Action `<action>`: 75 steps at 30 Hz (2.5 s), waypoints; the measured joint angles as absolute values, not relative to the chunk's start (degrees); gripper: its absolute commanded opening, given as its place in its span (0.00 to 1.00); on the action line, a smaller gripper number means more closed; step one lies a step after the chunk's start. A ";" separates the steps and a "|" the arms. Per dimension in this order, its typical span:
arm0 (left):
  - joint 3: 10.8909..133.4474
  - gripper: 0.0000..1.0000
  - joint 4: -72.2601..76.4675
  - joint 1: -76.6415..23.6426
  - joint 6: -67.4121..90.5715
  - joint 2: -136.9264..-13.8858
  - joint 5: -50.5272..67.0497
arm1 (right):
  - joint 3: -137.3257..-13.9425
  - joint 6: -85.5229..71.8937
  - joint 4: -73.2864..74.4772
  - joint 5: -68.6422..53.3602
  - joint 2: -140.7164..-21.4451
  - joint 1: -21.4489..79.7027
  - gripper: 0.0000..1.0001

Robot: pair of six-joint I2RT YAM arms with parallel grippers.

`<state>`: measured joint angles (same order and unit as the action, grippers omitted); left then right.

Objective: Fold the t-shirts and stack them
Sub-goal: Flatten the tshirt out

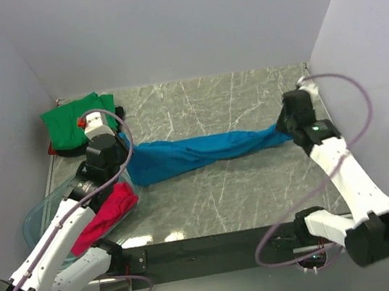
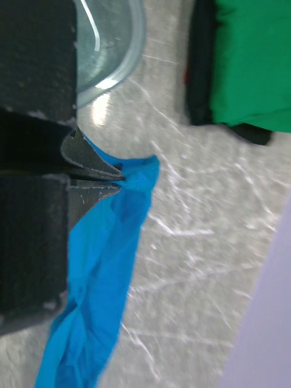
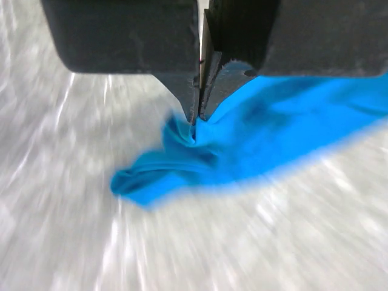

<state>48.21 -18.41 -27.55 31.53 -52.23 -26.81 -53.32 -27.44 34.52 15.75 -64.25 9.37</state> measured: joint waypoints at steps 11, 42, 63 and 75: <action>68.12 0.01 -21.71 -27.29 27.57 -48.27 -18.20 | -87.88 -20.43 44.69 19.14 -58.19 9.37 0.00; 91.35 0.01 -19.05 -27.29 21.74 -56.49 1.63 | -113.12 -17.47 52.53 14.44 -58.92 9.32 0.00; 101.93 0.01 -17.39 -27.18 14.83 -69.25 4.16 | -117.47 -14.02 45.71 18.00 -70.06 8.21 0.00; 98.45 0.01 -15.68 -27.18 20.67 -51.37 11.84 | -123.50 -14.02 49.34 16.36 -57.14 8.19 0.00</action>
